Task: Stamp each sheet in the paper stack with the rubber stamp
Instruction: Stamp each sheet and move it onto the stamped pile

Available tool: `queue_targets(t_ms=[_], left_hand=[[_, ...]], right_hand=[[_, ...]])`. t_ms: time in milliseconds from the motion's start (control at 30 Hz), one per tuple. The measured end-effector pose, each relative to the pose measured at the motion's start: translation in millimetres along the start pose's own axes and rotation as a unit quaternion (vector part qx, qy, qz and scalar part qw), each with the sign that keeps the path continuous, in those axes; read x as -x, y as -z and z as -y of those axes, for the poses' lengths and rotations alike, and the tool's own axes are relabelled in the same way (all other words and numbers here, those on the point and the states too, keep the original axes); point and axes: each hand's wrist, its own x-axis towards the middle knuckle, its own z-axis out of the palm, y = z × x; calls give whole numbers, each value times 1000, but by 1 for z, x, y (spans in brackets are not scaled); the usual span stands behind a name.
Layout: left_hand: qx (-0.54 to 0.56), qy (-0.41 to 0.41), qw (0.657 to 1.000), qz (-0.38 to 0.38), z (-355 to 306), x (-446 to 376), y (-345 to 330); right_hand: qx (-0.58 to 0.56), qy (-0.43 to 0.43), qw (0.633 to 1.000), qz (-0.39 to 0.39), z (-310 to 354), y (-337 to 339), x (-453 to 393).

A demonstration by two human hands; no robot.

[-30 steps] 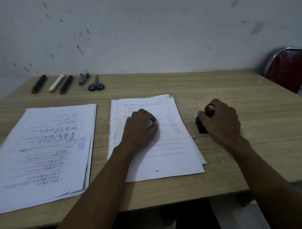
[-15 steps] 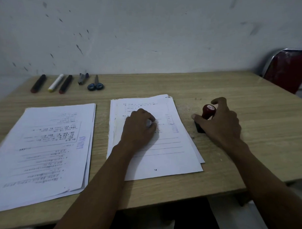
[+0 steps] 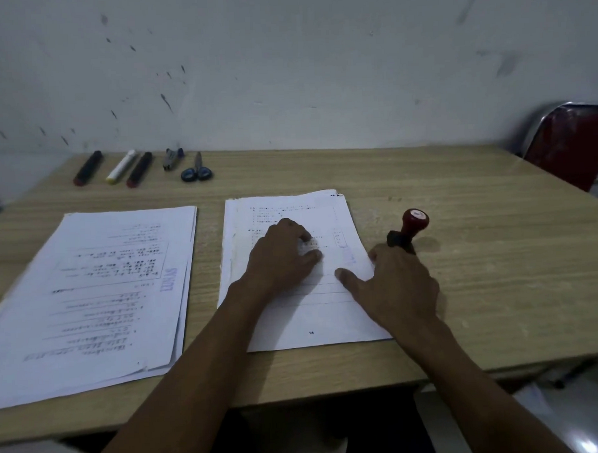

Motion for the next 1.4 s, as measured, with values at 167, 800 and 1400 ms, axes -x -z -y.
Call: queue_targets(t_ms=[167,800,1400], left_hand=[[12,-7,1000,13,0,6,1],[131,39,976,-171,-7,12,27],[203,235,917,-250,73,61,180]], right_hand=[[2,-34,999,29,5,3,3],[-350,-10,936,-30,18,25,-7],[-454,-34,883,109,113,-3,-1]])
